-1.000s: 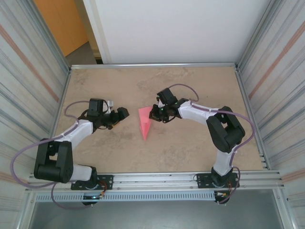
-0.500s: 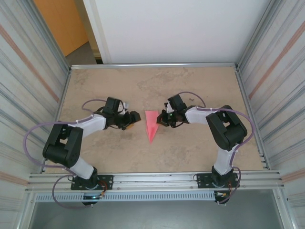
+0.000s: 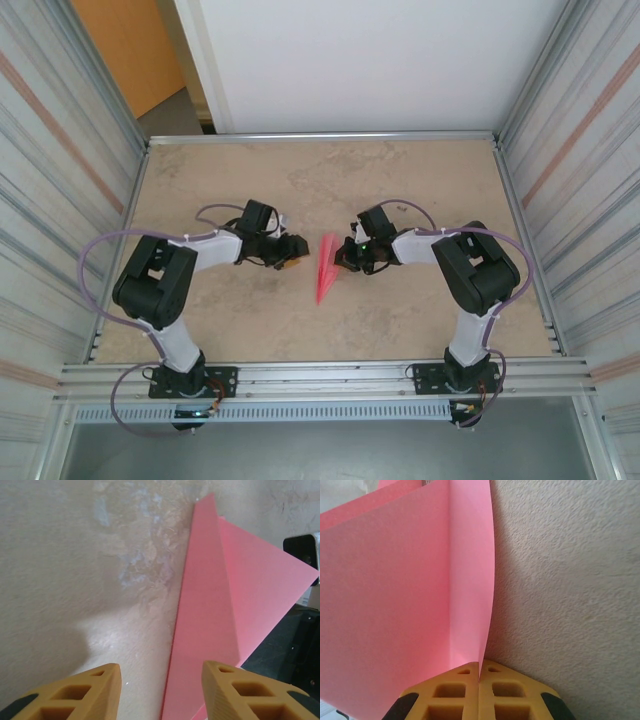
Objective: Fold a paper plane with a square sheet of paper (pick it up from the middle)
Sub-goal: Turn over a paper plane at the center of the table.
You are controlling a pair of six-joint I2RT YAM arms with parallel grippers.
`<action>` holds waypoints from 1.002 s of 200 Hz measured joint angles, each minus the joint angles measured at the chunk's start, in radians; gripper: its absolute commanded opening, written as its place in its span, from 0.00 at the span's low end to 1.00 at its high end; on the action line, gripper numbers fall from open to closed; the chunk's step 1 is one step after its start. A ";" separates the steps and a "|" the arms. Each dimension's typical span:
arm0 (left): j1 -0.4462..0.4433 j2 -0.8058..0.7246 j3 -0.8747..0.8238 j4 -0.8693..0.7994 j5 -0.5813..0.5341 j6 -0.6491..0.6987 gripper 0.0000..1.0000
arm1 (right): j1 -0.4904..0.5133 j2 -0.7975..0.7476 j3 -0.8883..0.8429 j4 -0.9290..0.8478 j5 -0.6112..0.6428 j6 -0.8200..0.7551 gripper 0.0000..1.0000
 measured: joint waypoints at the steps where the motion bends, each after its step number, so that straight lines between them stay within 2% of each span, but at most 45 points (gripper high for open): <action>1: -0.001 0.001 0.001 0.000 0.002 0.000 0.49 | 0.000 0.000 0.000 0.000 0.000 0.000 0.06; 63: -0.024 0.002 0.011 0.041 0.024 0.000 0.51 | 0.000 0.000 0.000 0.000 0.000 0.000 0.06; 87: -0.042 0.009 0.054 0.007 0.016 0.009 0.39 | 0.000 0.000 0.000 0.000 0.000 0.000 0.06; 136: -0.094 0.052 0.159 -0.105 -0.042 0.044 0.29 | 0.000 0.000 0.000 0.000 0.000 0.000 0.06; 200: -0.100 0.113 0.226 -0.243 -0.108 0.086 0.12 | -0.007 -0.009 0.000 -0.002 0.000 0.000 0.06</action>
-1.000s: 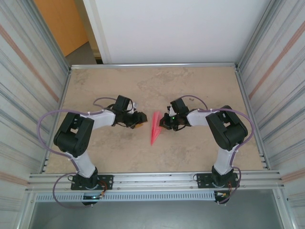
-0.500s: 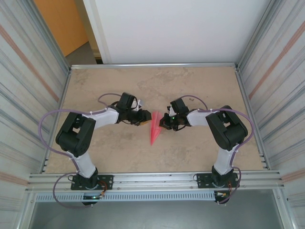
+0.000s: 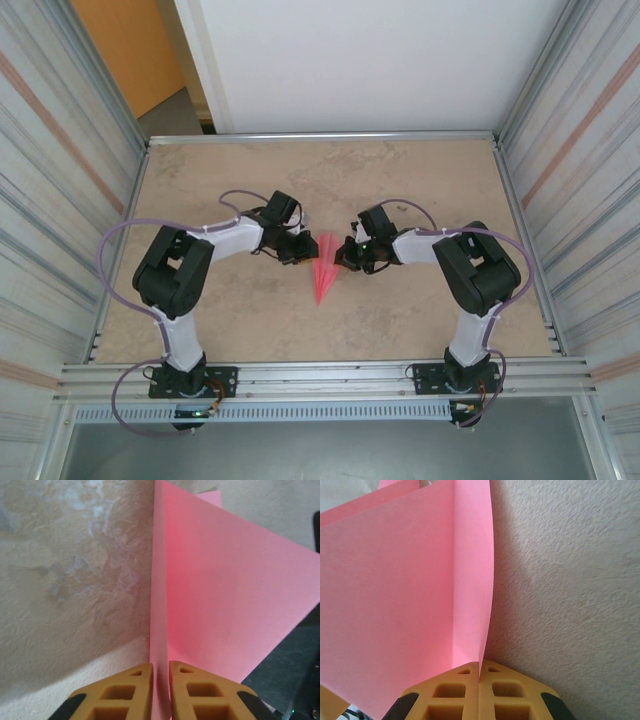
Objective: Fold a paper plane with a square sheet of paper (pick it up from the middle)
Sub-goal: Turn over a paper plane at the center of the table.
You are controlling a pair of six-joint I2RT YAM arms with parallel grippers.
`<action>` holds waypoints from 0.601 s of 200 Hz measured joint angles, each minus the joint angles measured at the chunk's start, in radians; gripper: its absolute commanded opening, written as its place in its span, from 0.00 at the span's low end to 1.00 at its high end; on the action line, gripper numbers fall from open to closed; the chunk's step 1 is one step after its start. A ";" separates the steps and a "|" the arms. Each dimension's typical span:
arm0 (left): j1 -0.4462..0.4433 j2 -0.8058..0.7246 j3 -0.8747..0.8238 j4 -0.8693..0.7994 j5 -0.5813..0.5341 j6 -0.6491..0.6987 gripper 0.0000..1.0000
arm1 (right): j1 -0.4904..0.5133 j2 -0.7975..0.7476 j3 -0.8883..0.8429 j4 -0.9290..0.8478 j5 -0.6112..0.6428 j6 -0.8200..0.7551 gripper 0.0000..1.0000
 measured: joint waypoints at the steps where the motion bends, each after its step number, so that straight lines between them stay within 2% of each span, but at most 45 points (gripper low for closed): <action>1: 0.000 0.000 0.001 -0.003 -0.002 0.002 0.12 | 0.000 -0.001 0.000 0.000 0.000 0.000 0.06; 52: 0.011 -0.005 0.029 -0.049 -0.066 0.027 0.05 | -0.026 -0.035 0.023 -0.022 -0.001 -0.004 0.05; 120: 0.108 -0.052 0.000 -0.019 -0.125 0.018 0.04 | -0.058 -0.017 0.129 -0.015 -0.003 -0.019 0.04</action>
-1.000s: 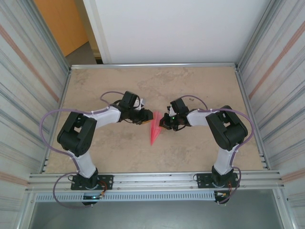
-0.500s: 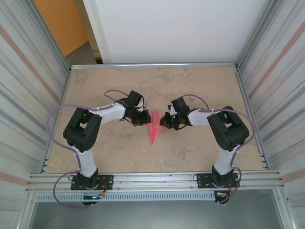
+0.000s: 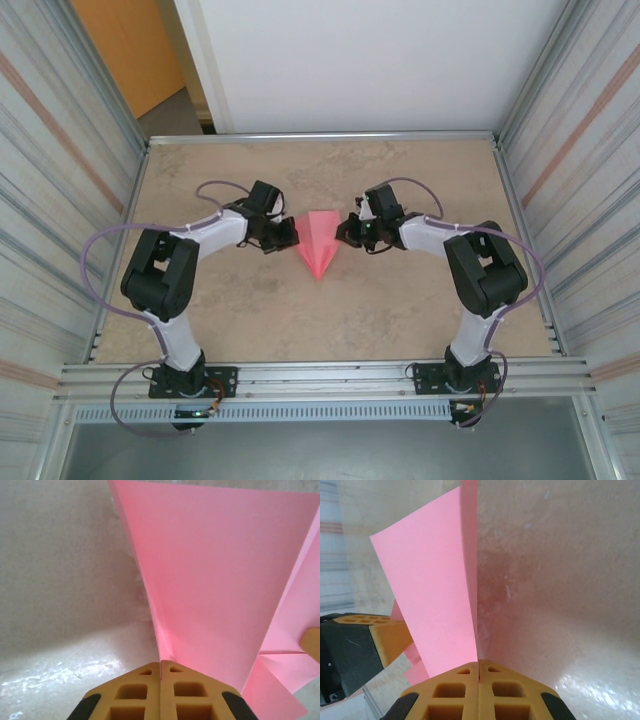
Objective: Fold a paper plane with a square sheet of paper (pick it up from the middle)
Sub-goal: Turn over a paper plane at the center of the table.
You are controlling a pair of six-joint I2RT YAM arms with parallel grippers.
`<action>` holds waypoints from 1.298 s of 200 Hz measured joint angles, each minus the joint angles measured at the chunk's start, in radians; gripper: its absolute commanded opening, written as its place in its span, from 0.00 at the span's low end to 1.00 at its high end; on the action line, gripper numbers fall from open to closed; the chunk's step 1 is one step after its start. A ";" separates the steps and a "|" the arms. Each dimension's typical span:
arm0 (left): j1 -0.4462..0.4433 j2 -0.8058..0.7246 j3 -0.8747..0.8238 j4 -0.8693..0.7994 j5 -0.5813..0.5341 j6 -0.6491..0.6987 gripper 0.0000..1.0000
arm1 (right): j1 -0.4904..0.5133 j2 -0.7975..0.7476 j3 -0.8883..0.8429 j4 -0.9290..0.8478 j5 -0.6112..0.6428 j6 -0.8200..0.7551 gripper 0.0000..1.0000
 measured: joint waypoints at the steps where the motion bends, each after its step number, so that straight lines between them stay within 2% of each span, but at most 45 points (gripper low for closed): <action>1: 0.000 0.000 0.000 0.001 -0.001 -0.001 0.04 | 0.000 0.002 0.001 0.001 0.000 0.000 0.04; 66: 0.036 0.003 -0.051 0.051 0.000 -0.022 0.11 | 0.000 0.100 0.020 0.008 -0.005 0.000 0.05; 119: 0.036 0.006 -0.051 0.042 0.009 -0.018 0.25 | 0.000 0.122 0.026 0.016 -0.028 0.000 0.05; 141: 0.036 -0.030 -0.061 0.032 0.013 -0.018 0.29 | 0.000 0.122 0.030 0.018 -0.034 0.000 0.06; 162: 0.034 -0.106 -0.088 0.027 0.026 -0.023 0.27 | 0.000 0.122 0.030 0.023 -0.035 0.000 0.06; 198: -0.034 -0.183 -0.124 0.030 0.048 -0.046 0.25 | 0.000 0.122 0.030 0.023 -0.042 0.001 0.06; 225: -0.094 -0.176 -0.138 0.026 0.058 -0.056 0.26 | 0.000 0.122 0.030 0.023 -0.045 0.000 0.06; 259: -0.116 -0.128 -0.134 0.025 0.064 -0.057 0.29 | 0.000 0.122 0.030 0.023 -0.045 0.001 0.06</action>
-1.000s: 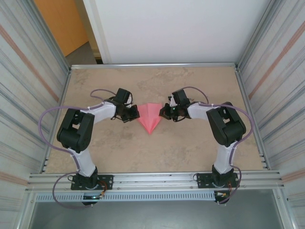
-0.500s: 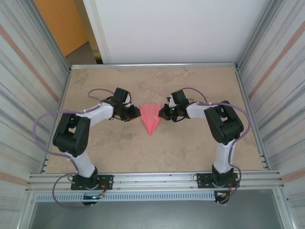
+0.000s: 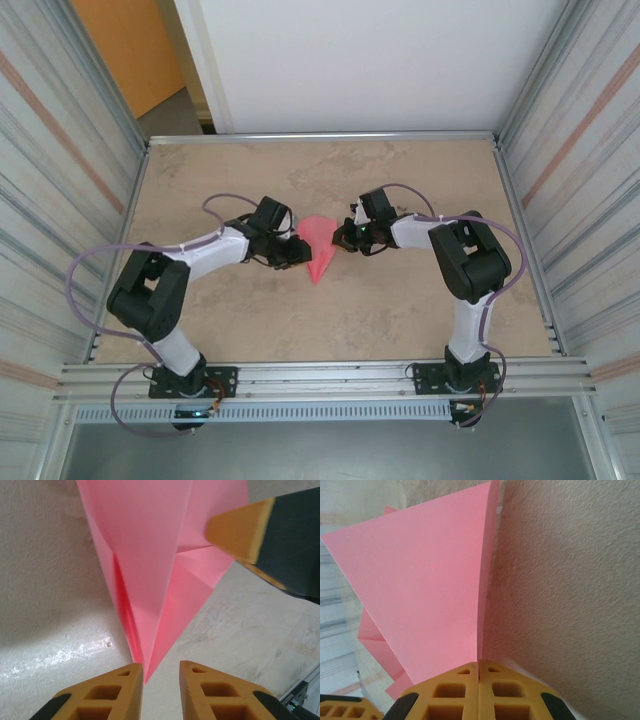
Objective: Fold a paper plane with a square sheet of paper (pick it up from the middle)
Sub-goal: Turn over a paper plane at the center of the table, then move the paper plane to the center of the table.
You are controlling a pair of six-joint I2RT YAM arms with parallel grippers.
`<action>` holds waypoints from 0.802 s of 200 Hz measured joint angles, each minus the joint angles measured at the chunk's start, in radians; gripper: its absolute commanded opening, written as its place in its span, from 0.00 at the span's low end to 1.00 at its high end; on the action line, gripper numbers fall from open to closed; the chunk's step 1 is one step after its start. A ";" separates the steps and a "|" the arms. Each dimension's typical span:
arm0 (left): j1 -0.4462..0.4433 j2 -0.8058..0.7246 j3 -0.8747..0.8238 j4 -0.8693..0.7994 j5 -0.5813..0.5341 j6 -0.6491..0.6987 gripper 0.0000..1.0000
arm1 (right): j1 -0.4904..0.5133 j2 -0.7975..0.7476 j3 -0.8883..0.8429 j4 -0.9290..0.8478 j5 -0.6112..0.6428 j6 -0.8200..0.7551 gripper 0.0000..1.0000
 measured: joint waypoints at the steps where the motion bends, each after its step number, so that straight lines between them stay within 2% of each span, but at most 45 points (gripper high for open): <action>1: 0.000 0.001 0.000 0.000 0.000 0.000 0.29 | 0.000 0.000 0.000 0.000 0.000 0.000 0.06; 95: -0.009 0.078 0.062 0.027 -0.003 -0.010 0.28 | 0.000 0.000 0.000 0.001 0.000 0.000 0.06; 139: -0.019 0.089 0.074 0.018 -0.017 -0.006 0.34 | 0.000 0.000 0.000 0.001 -0.001 0.000 0.06; 160: -0.026 0.098 0.089 0.015 -0.029 0.003 0.42 | 0.001 0.000 0.000 0.001 -0.004 0.000 0.06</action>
